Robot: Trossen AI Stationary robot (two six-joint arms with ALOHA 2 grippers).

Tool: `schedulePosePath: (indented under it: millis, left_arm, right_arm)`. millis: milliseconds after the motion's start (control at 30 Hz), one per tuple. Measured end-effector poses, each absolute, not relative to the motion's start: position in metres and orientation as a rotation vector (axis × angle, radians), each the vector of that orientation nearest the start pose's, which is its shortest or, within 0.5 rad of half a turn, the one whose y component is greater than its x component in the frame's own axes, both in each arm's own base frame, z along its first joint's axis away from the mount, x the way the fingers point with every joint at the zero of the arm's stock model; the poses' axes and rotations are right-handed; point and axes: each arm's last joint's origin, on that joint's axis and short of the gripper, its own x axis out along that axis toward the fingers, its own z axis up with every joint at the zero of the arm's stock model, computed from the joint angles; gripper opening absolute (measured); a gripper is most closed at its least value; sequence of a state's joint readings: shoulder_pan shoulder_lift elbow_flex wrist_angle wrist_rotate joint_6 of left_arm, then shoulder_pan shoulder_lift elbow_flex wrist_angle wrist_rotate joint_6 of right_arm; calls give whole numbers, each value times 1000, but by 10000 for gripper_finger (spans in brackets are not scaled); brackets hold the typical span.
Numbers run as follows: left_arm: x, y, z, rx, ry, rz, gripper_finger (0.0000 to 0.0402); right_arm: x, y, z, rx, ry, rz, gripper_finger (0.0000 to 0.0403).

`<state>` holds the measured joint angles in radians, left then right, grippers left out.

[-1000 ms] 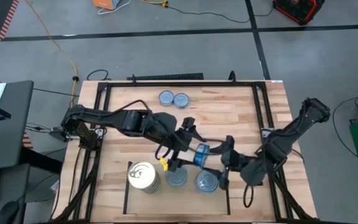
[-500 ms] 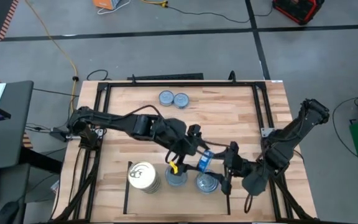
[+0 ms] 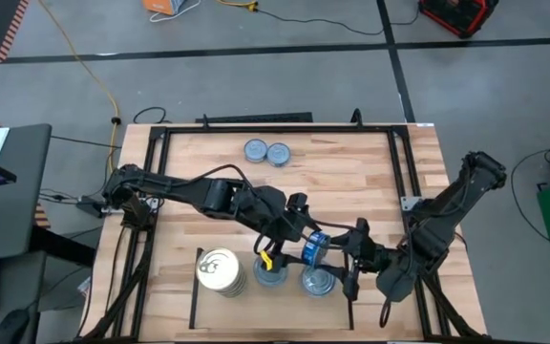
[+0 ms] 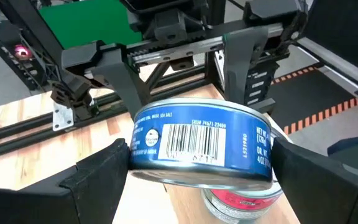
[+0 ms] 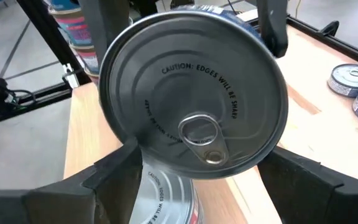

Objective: Stack canned seafood by type on shelf
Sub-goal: Put the bottom blue tuna can on the top of the right stacked tuna cans on the shelf

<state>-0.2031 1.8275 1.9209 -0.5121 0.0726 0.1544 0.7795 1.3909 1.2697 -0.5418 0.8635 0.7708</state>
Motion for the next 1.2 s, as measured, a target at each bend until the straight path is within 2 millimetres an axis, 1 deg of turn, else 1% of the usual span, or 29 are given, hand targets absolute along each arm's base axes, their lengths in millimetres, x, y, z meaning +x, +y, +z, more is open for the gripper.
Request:
schedulePosePath:
  millis: [200,300,600,900,1200]
  left_arm:
    - [404,-85,404,179,390,-299,368]
    - [404,-88,403,175,394,-301,369]
    - [403,-92,401,165,416,-306,369]
    - [403,-100,397,162,427,-319,369]
    - [401,-108,397,157,425,-326,368]
  right_arm:
    - [221,188,352,277,382,-241,330]
    - [221,187,354,291,387,-240,330]
    - [218,191,354,302,403,-210,330]
    - [215,194,353,304,428,-169,330]
    - [215,196,353,306,450,-134,330]
